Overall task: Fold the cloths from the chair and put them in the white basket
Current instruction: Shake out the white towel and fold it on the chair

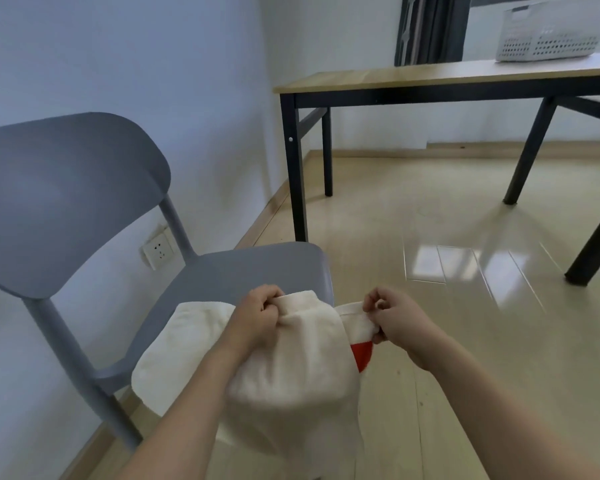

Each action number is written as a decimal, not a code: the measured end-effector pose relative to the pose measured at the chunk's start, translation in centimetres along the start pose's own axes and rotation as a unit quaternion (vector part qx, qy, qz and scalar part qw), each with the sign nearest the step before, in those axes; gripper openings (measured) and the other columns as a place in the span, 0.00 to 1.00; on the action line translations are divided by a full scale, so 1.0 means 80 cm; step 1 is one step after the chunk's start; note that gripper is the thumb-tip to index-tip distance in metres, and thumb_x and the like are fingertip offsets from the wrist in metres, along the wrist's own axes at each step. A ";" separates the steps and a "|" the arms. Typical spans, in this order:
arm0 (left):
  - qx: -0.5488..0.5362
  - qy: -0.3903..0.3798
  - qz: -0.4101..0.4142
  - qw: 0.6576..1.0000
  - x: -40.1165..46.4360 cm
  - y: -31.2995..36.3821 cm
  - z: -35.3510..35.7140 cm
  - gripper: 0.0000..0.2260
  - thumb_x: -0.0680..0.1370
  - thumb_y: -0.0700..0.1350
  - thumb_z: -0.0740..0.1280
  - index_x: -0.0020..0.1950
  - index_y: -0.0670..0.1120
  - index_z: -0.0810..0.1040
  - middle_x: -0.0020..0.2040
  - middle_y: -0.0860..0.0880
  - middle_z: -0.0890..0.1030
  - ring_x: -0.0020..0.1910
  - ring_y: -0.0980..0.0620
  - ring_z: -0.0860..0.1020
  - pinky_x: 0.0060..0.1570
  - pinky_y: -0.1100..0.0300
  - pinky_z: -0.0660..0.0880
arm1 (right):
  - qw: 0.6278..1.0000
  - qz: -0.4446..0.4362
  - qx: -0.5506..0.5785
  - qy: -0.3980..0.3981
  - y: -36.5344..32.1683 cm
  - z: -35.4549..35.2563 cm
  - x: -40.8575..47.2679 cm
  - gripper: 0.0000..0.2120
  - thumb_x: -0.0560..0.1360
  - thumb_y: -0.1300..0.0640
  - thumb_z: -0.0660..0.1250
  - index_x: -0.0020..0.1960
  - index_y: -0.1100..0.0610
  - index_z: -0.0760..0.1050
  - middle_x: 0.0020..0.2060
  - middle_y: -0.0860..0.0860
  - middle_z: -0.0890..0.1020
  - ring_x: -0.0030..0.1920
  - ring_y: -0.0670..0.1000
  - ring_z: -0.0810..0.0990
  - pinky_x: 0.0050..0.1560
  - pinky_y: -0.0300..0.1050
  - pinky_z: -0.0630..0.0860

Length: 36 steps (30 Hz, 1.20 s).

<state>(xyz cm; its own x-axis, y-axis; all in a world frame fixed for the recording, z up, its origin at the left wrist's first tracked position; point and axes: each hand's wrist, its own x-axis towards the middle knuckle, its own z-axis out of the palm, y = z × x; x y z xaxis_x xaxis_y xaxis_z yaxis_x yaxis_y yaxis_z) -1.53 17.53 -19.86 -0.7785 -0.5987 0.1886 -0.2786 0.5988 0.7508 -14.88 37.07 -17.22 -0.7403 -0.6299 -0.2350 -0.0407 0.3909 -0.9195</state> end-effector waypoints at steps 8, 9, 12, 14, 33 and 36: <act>-0.131 -0.185 -0.031 0.974 -0.006 0.064 -0.050 0.08 0.71 0.37 0.59 0.38 0.36 0.77 0.35 0.44 0.75 0.34 0.49 0.74 0.34 0.62 0.72 | 0.996 -0.010 0.041 -0.080 -0.011 0.005 -0.014 0.16 0.74 0.68 0.58 0.59 0.59 0.74 0.53 0.55 0.79 0.53 0.55 0.78 0.53 0.46 0.78; -0.133 -0.193 -0.039 0.971 -0.007 0.064 -0.050 0.09 0.72 0.37 0.60 0.41 0.34 0.77 0.36 0.43 0.76 0.36 0.48 0.75 0.36 0.61 0.74 | 0.994 -0.016 0.056 -0.095 -0.011 0.003 -0.016 0.17 0.73 0.66 0.60 0.61 0.60 0.73 0.54 0.56 0.79 0.54 0.55 0.79 0.53 0.45 0.77; -0.146 -0.223 -0.074 0.961 -0.011 0.065 -0.045 0.11 0.71 0.41 0.61 0.44 0.36 0.79 0.38 0.43 0.79 0.38 0.47 0.78 0.40 0.57 0.76 | 0.987 -0.029 0.094 -0.126 -0.011 0.001 -0.018 0.25 0.65 0.57 0.64 0.62 0.61 0.73 0.52 0.56 0.80 0.52 0.54 0.80 0.52 0.45 0.77; -0.152 -0.246 -0.089 0.953 -0.015 0.067 -0.041 0.11 0.71 0.43 0.62 0.46 0.38 0.80 0.41 0.42 0.80 0.40 0.46 0.79 0.43 0.54 0.77 | 0.985 -0.041 0.100 -0.137 -0.009 0.003 -0.020 0.26 0.65 0.54 0.70 0.61 0.60 0.74 0.53 0.56 0.82 0.52 0.53 0.81 0.55 0.46 0.77; -0.106 -0.324 -0.105 0.934 -0.050 0.107 -0.073 0.19 0.74 0.54 0.71 0.52 0.39 0.84 0.51 0.41 0.84 0.49 0.42 0.83 0.56 0.50 0.78 | 0.961 -0.254 -0.109 0.028 -0.079 -0.006 -0.068 0.05 0.75 0.61 0.67 0.46 0.54 0.81 0.43 0.49 0.81 0.44 0.45 0.79 0.46 0.36 0.75; -0.059 -0.259 -0.059 0.962 -0.067 0.148 -0.098 0.20 0.77 0.58 0.66 0.51 0.42 0.84 0.48 0.45 0.85 0.48 0.47 0.83 0.56 0.50 0.78 | 0.937 -0.315 -0.142 0.060 -0.117 -0.022 -0.093 0.06 0.75 0.62 0.68 0.46 0.54 0.82 0.43 0.47 0.81 0.44 0.44 0.78 0.45 0.36 0.74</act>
<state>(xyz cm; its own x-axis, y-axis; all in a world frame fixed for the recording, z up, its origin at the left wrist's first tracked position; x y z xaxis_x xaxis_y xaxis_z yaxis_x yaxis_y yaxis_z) 3.78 23.66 -7.04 -0.9297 -0.2957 -0.2196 -0.3400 0.4597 0.8204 -10.15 39.25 -6.28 -0.5795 -0.7220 0.3781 -0.6586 0.1416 -0.7390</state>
